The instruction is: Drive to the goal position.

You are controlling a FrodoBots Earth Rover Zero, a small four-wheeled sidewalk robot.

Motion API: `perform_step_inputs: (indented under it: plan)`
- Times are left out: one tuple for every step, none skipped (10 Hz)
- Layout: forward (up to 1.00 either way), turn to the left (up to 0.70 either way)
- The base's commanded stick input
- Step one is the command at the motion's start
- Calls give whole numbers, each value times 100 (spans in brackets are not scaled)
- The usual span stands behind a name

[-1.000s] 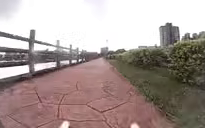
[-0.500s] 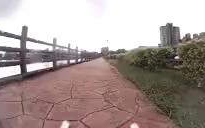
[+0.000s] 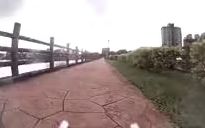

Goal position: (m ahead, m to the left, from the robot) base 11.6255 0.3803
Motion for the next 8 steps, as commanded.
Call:
perform_step_inputs:
  plan:
    - [70, 0]
    - [70, 0]
    - [70, 0]
    - [70, 0]
    - [70, 0]
    - [70, 0]
    - [70, 0]
    - [70, 0]
